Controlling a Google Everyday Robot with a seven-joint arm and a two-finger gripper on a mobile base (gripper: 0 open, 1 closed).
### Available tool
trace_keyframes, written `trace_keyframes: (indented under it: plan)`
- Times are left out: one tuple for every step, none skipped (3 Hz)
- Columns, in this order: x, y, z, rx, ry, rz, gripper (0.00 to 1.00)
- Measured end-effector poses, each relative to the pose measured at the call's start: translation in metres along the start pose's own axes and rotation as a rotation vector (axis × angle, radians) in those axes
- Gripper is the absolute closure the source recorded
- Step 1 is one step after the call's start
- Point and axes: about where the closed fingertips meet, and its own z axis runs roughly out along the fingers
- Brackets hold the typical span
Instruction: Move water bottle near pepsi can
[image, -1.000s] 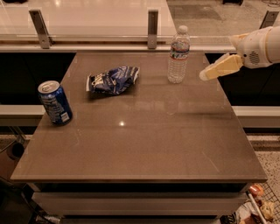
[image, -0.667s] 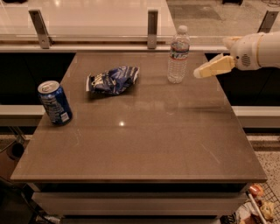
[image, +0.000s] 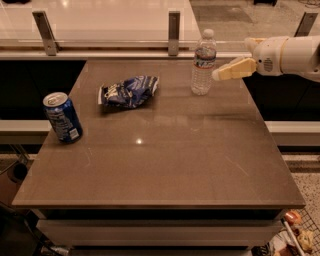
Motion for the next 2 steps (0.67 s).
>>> trace_keyframes:
  plan:
    - [-0.002, 0.001, 0.008, 0.002, -0.031, 0.017, 0.0]
    - [-0.004, 0.001, 0.023, -0.006, -0.094, 0.042, 0.0]
